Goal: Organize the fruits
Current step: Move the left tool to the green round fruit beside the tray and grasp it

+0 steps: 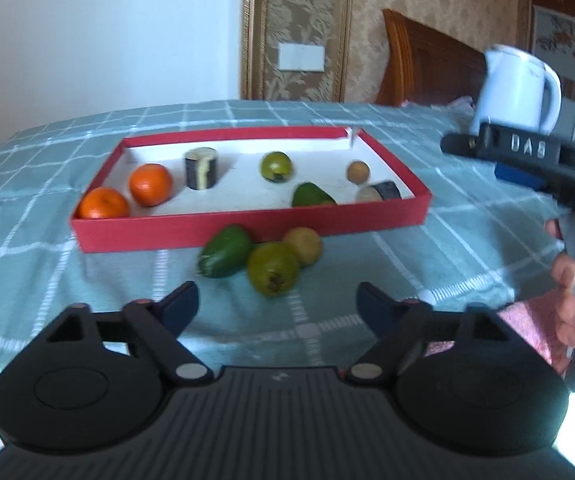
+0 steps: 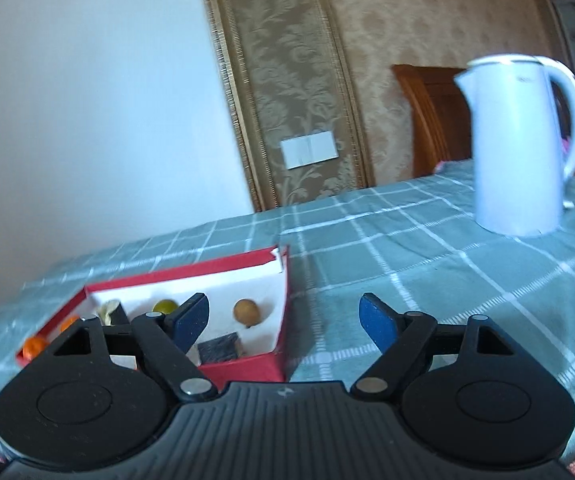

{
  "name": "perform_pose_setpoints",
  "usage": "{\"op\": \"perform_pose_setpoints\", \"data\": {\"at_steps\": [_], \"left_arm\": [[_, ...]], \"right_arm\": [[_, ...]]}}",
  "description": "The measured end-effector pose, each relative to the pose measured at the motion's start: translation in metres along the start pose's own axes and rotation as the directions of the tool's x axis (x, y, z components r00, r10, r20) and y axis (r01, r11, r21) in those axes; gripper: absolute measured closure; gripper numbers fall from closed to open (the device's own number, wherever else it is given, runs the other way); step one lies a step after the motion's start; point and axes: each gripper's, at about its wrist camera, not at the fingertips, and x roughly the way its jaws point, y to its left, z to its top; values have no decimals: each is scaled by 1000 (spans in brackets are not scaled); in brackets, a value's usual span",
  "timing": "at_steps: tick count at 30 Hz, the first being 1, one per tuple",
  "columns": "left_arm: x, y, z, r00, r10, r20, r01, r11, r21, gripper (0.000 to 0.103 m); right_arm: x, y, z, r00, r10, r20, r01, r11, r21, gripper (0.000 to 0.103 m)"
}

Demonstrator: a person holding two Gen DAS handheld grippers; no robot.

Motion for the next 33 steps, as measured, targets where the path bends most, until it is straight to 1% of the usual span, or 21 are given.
{"op": "perform_pose_setpoints", "data": {"at_steps": [1, 3, 5, 7, 8, 9, 14, 16, 20, 22, 24, 26, 28, 30, 31, 33], "left_arm": [[3, -3, 0, 1000, -3, -11, 3, 1000, 10, 29], [10, -7, 1, 1000, -10, -26, 10, 1000, 10, 43], [15, -9, 2, 999, -19, -35, 19, 1000, -3, 51], [20, -10, 3, 999, -14, -36, 14, 1000, -12, 54], [22, -11, 4, 999, -6, -35, 6, 1000, -14, 59], [24, -11, 4, 999, 1, -37, -2, 1000, -17, 61], [25, -9, 6, 999, 2, -34, -3, 999, -32, 61], [25, -10, 7, 1000, 18, -25, -19, 999, -27, 60], [26, -12, 12, 1000, 21, -11, -21, 1000, -2, 46], [30, -14, 17, 1000, 28, -5, -28, 1000, 1, 46], [32, -15, 20, 1000, 6, -9, -6, 1000, -4, 45], [32, -17, 19, 1000, 2, 0, -2, 1000, 12, 45], [32, -18, 18, 1000, 12, 4, -12, 999, 32, 46], [32, -19, 16, 1000, 23, 14, -24, 999, 46, 56], [32, -18, 16, 1000, 24, 16, -25, 998, 49, 59], [32, -15, 15, 999, 25, 22, -26, 998, 54, 73]], "right_arm": [[0, -1, 1, 1000, 2, 3, -2, 1000, 4, 20], [-2, -1, 3, 1000, 7, 6, -7, 1000, 2, 20], [-3, -1, 3, 1000, 13, 14, -13, 1000, -2, 20], [-4, 0, 2, 1000, 14, 20, -13, 1000, -7, 20], [-4, 0, 2, 1000, 17, 19, -17, 1000, -8, 20], [-5, 1, 3, 1000, 21, 17, -21, 1000, -7, 20], [-3, 2, 2, 999, 44, -7, -44, 999, -11, 20], [-4, 4, 2, 999, 48, -4, -48, 999, -18, 20], [-3, 6, 1, 998, 57, -17, -58, 998, -29, 20], [-2, 8, 0, 998, 58, -28, -59, 998, -36, 20], [-1, 9, 0, 998, 58, -33, -59, 997, -39, 20], [-1, 9, 0, 998, 53, -30, -54, 998, -41, 20], [-1, 8, 0, 998, 52, -31, -53, 998, -39, 20], [-1, 8, 0, 998, 54, -34, -55, 998, -38, 20], [-1, 9, 0, 998, 53, -36, -54, 998, -39, 20], [0, 8, -1, 998, 52, -40, -53, 998, -40, 20]]}}
